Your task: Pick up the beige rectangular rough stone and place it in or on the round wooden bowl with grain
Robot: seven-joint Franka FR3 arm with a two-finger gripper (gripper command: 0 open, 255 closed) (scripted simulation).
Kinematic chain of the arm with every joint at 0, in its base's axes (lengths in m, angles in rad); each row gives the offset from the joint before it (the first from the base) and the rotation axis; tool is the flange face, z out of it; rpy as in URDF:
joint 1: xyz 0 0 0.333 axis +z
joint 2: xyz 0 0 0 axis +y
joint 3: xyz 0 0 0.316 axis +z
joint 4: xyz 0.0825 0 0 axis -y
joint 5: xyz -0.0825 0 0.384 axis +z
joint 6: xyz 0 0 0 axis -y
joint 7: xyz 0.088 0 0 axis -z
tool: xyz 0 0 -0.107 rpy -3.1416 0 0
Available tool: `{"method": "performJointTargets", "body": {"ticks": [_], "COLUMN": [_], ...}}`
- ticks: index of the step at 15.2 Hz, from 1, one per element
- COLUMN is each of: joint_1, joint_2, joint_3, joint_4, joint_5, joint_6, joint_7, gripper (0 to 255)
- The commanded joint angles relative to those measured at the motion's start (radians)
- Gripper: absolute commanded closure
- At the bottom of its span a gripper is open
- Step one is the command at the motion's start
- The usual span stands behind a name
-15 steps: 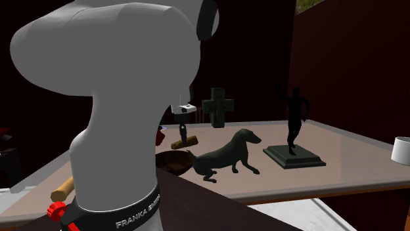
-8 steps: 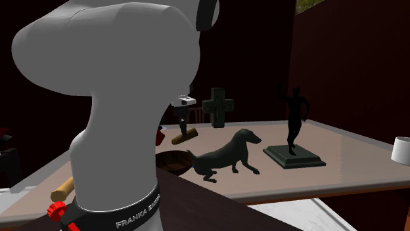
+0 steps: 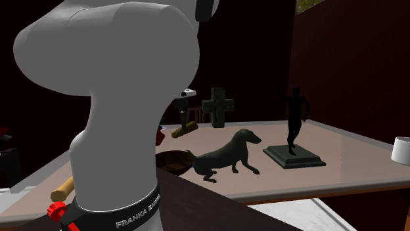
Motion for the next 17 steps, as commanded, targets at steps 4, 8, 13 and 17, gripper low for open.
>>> {"method": "performJointTargets", "body": {"ticks": [4, 8, 13, 17], "joint_1": [-0.010, -0.058, -0.108, -0.143], "joint_2": [-0.042, -0.183, -0.347, -0.479], "joint_3": [0.016, 0.039, 0.071, 0.103], "joint_4": [-0.003, -0.240, -0.500, -0.691], "joint_5": [0.020, 0.029, 0.056, 0.099], "joint_6": [-0.037, 0.061, 0.168, 0.244], "joint_7": [-0.015, 0.016, 0.034, 0.028], "gripper": [255, 255, 255, 255]}}
